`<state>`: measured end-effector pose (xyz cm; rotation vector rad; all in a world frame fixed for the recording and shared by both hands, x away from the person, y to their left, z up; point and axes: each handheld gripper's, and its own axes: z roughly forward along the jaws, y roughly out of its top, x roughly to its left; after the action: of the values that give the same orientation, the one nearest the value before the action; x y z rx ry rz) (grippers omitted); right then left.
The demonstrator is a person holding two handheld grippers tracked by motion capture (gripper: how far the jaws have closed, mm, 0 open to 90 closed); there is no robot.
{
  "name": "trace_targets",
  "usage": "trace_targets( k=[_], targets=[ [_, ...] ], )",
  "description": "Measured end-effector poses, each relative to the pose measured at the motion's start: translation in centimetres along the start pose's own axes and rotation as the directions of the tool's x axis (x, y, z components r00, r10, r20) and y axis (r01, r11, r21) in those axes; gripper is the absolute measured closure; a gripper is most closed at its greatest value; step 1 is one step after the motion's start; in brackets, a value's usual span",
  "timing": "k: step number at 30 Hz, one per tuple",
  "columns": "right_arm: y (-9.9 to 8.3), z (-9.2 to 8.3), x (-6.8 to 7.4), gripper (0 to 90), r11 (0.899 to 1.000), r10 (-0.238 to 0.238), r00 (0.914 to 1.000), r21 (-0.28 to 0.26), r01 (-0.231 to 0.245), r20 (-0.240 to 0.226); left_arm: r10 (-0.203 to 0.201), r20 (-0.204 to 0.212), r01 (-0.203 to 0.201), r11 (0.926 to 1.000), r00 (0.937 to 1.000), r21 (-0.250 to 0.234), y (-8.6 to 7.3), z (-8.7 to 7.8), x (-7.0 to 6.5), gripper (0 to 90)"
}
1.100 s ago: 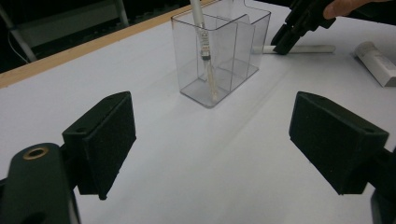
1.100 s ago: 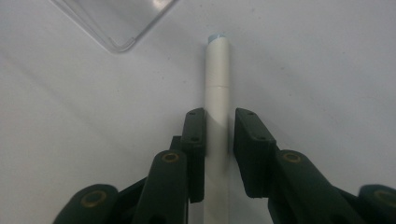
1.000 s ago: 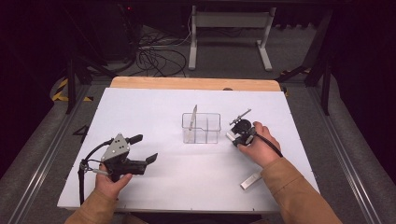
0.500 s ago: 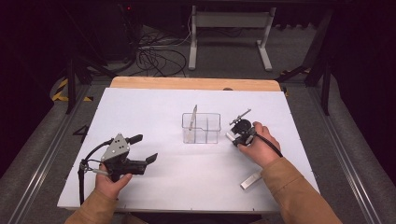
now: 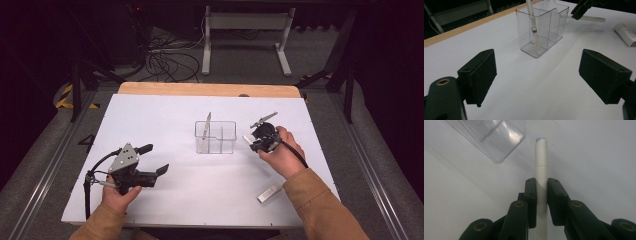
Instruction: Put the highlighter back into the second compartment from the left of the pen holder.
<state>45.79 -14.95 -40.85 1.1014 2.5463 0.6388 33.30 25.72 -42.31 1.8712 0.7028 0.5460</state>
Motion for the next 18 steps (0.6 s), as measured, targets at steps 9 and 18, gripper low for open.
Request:
trace_targets(
  k=[9,18],
  targets=[
    [0.1,-1.0,0.0,78.9,1.000,-0.007,1.0000,-0.030,0.007,0.006,-0.001,0.001,0.001,1.0000,1.0000,-0.001,0.0,0.0,0.0,15.3],
    [0.5,-2.3,0.1,78.9,0.996,-0.009,0.9999,-0.086,0.009,0.005,0.000,0.000,0.000,1.0000,1.0000,-0.003,0.0,0.0,0.0,15.3]
  ],
)
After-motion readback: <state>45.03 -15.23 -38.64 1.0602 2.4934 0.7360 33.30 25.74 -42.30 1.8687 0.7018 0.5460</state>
